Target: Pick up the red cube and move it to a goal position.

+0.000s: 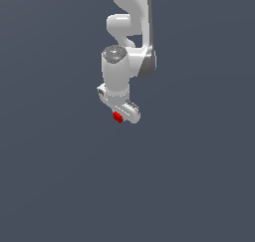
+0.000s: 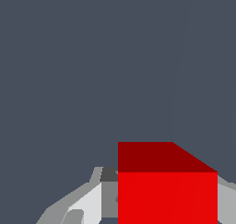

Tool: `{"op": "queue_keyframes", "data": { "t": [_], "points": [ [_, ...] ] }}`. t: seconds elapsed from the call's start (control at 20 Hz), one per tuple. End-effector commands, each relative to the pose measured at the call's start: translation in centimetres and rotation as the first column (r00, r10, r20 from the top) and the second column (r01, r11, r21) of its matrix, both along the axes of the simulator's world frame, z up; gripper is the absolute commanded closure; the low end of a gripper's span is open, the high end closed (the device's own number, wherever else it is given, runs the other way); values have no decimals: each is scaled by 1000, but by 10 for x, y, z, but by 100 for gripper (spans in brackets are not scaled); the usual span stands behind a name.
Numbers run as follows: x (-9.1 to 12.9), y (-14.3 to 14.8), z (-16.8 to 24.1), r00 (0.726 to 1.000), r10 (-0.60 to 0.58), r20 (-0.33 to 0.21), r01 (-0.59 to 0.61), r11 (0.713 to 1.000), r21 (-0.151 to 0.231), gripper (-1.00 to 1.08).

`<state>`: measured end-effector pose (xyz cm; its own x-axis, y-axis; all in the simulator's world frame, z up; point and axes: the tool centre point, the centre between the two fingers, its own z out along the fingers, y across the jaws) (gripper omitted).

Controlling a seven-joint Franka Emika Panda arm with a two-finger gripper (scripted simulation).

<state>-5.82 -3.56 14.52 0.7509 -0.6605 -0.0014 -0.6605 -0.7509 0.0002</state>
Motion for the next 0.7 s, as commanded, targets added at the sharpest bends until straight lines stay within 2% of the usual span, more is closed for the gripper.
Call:
{"op": "queue_keyframes", "data": {
  "t": [0.0, 0.65],
  "points": [
    [-4, 7, 28, 1000, 0, 1, 0, 1000, -1, 108],
    [-20, 43, 173, 1000, -1, 1, 1, 1000, -4, 108]
  ]
}}
